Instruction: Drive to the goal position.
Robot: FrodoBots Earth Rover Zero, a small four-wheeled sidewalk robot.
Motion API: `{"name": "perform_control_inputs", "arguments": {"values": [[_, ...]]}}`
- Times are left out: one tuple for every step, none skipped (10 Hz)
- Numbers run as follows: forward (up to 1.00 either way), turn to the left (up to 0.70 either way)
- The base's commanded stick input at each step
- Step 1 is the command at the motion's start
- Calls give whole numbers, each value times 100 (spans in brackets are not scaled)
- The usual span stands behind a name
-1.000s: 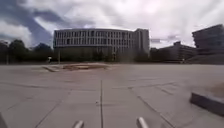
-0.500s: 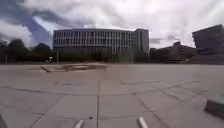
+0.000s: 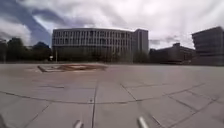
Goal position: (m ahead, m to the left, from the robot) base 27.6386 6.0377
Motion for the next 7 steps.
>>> {"name": "perform_control_inputs", "arguments": {"values": [[70, 0], [70, 0], [70, 0], [70, 0], [70, 0], [70, 0], [70, 0]]}}
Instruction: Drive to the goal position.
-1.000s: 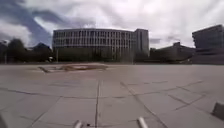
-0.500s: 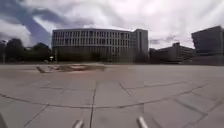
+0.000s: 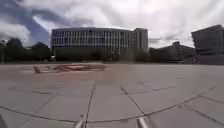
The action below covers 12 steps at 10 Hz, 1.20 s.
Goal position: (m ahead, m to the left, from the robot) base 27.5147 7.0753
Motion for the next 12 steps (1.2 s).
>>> {"name": "perform_control_inputs", "arguments": {"values": [[70, 0], [70, 0], [70, 0], [70, 0], [70, 0], [70, 0], [70, 0], [70, 0], [70, 0], [70, 0], [70, 0], [70, 0]]}}
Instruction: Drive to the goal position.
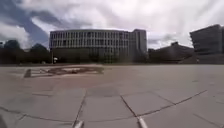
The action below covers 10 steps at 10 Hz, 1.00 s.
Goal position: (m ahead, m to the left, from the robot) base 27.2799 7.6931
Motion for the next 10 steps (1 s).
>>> {"name": "perform_control_inputs", "arguments": {"values": [[70, 0], [70, 0], [70, 0], [70, 0], [70, 0], [70, 0], [70, 0], [70, 0], [70, 0], [70, 0]]}}
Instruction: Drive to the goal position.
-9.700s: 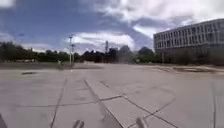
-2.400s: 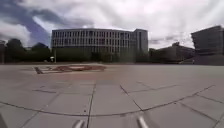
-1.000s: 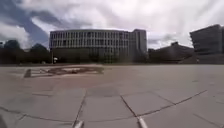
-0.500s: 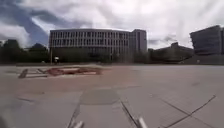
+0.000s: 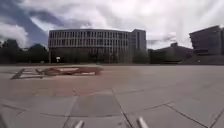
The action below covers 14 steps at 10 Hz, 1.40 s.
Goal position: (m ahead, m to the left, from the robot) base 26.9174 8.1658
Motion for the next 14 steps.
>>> {"name": "perform_control_inputs", "arguments": {"values": [[70, 0], [70, 0], [70, 0], [70, 0], [70, 0], [70, 0], [70, 0], [70, 0], [70, 0], [70, 0], [70, 0], [70, 0], [70, 0], [70, 0]]}}
